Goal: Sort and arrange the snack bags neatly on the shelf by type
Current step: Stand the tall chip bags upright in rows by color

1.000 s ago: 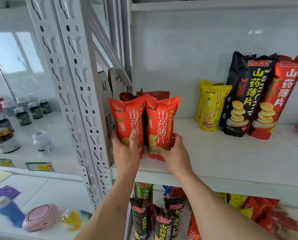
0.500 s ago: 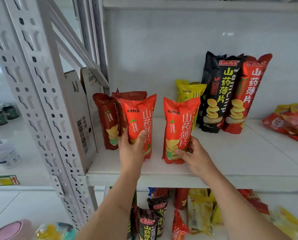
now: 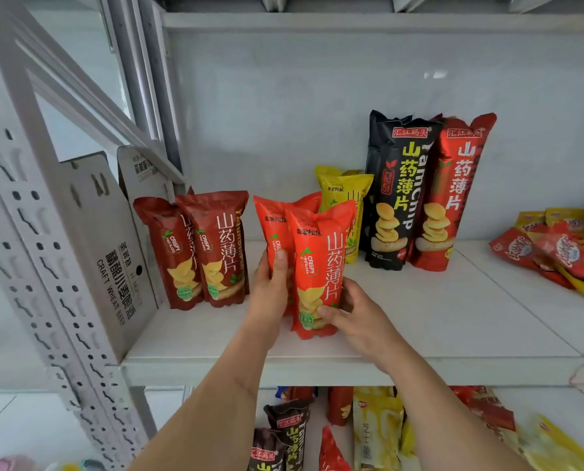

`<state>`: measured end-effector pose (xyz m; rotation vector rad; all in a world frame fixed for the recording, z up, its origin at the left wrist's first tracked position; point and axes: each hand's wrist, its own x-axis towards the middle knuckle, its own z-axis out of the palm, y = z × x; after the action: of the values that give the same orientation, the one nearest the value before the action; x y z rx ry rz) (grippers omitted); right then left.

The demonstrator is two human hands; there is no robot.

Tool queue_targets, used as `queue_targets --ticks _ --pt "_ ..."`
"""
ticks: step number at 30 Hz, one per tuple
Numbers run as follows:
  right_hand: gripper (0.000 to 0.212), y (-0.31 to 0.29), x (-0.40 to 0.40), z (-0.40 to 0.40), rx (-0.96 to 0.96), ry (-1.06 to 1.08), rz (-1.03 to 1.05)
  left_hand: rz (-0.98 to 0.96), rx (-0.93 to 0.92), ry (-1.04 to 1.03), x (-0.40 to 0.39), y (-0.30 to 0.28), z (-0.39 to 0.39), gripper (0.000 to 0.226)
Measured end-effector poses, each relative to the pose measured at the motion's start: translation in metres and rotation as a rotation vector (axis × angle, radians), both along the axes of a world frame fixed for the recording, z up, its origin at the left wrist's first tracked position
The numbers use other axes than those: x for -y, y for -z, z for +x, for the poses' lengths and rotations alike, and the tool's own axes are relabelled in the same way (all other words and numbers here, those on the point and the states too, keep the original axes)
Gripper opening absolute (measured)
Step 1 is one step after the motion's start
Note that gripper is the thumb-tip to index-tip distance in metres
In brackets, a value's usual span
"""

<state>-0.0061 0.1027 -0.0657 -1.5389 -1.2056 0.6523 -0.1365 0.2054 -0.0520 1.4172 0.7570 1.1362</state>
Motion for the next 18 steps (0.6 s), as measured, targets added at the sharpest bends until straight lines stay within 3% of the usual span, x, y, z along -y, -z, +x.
queue_targets --ticks 3,8,12,18 --pt "0.065 0.001 -0.002 0.003 -0.004 -0.009 0.009 -0.031 0.026 0.056 0.004 0.009 0.006 0.100" --pt "0.067 0.002 -0.005 0.002 0.013 -0.013 0.030 0.032 0.032 0.037 0.013 0.012 0.008 0.145" --pt "0.062 0.010 -0.004 -0.001 0.027 -0.014 0.019 0.110 0.004 0.010 0.012 0.009 0.011 0.153" --pt "0.061 0.021 -0.015 0.001 0.103 0.033 0.020 0.088 -0.031 0.002 -0.002 0.015 0.020 0.144"
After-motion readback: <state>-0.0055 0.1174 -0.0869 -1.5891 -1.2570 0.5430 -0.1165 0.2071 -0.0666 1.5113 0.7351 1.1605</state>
